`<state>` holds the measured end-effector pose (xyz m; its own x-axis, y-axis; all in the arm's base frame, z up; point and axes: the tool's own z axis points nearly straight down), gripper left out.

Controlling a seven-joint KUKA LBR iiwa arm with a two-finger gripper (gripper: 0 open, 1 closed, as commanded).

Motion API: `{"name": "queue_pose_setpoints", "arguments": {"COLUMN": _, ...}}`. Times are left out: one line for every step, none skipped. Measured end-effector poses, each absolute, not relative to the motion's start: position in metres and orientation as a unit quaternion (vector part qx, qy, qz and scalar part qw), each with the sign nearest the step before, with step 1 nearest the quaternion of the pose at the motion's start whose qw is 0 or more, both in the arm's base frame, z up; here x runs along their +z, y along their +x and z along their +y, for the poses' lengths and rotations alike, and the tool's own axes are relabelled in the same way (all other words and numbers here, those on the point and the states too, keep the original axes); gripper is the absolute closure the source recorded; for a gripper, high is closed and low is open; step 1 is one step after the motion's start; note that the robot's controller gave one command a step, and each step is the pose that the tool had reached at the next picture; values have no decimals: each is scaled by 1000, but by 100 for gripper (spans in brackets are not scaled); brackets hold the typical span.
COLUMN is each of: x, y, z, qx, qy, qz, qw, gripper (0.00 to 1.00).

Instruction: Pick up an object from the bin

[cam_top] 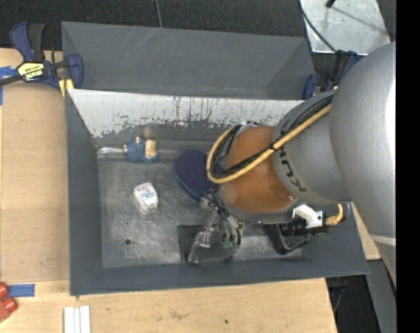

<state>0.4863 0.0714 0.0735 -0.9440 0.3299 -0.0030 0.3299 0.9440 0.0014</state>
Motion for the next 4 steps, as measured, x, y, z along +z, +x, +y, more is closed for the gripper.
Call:
{"name": "queue_pose_setpoints", "arguments": {"x": 77, "y": 492, "z": 71, "qx": 2, "qy": 168, "qz": 986, "qw": 10, "gripper": 100}}
{"name": "queue_pose_setpoints", "arguments": {"x": 90, "y": 493, "z": 70, "qx": 1, "qy": 168, "qz": 986, "qw": 2, "gripper": 100}}
{"name": "queue_pose_setpoints", "arguments": {"x": 159, "y": 495, "z": 70, "qx": 1, "qy": 167, "qz": 986, "qw": 4, "gripper": 100}}
{"name": "queue_pose_setpoints", "arguments": {"x": 198, "y": 497, "z": 70, "qx": 1, "qy": 166, "qz": 986, "qw": 3, "gripper": 100}}
